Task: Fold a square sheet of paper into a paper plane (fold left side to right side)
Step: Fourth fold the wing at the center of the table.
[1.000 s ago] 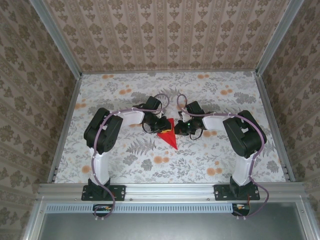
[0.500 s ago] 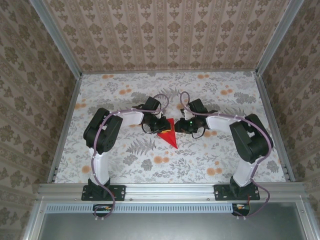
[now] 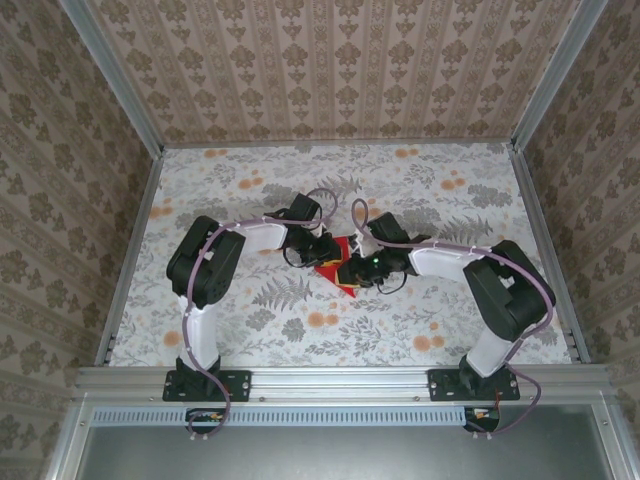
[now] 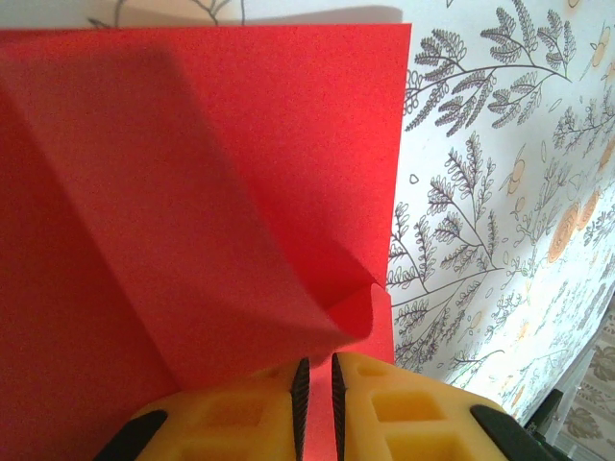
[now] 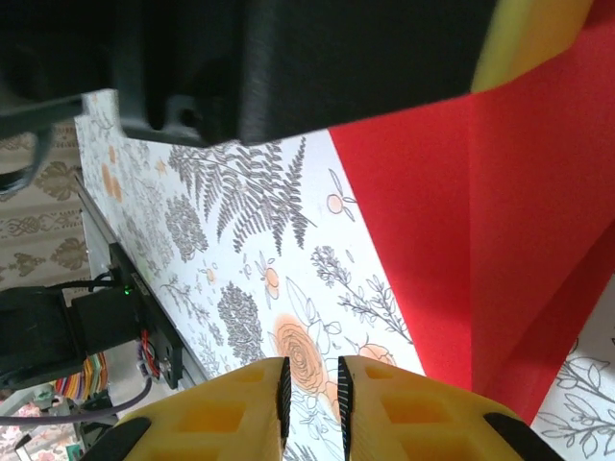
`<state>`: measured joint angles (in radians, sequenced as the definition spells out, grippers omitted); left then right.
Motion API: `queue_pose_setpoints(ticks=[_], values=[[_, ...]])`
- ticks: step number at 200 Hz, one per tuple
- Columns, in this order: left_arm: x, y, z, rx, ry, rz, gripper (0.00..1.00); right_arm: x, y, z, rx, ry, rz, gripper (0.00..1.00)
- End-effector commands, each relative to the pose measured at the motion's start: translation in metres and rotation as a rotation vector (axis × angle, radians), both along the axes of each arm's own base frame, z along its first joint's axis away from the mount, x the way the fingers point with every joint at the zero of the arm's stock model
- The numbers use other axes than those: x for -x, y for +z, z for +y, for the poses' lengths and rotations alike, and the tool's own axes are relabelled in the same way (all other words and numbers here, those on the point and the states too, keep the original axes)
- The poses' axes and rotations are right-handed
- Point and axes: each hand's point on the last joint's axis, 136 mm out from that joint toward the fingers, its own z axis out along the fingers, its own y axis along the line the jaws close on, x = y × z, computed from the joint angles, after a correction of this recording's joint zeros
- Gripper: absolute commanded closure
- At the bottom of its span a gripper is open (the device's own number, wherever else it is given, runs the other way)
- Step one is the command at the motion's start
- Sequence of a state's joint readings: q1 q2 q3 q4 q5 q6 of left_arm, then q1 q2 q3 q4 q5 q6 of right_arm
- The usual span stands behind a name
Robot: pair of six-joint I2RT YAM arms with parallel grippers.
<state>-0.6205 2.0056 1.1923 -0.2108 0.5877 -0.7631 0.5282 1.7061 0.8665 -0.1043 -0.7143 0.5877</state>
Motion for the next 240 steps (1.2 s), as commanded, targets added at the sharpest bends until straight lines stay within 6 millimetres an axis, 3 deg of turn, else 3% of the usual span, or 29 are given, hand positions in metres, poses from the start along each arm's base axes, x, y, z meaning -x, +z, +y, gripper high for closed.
queue_pose_setpoints(ticks=[1, 72, 240], values=[[0.008, -0.022, 0.016, -0.084, 0.012, 0.029, 0.81, 0.002, -0.012, 0.001, 0.017, 0.005, 0.040, 0.77], [0.007, -0.020, 0.015, -0.082, 0.010, 0.025, 0.81, 0.011, -0.038, -0.010, 0.099, 0.019, 0.073, 0.78], [0.006, -0.021, 0.018, -0.092, 0.012, 0.025, 0.82, 0.036, -0.062, -0.026, 0.212, 0.057, 0.141, 0.78]])
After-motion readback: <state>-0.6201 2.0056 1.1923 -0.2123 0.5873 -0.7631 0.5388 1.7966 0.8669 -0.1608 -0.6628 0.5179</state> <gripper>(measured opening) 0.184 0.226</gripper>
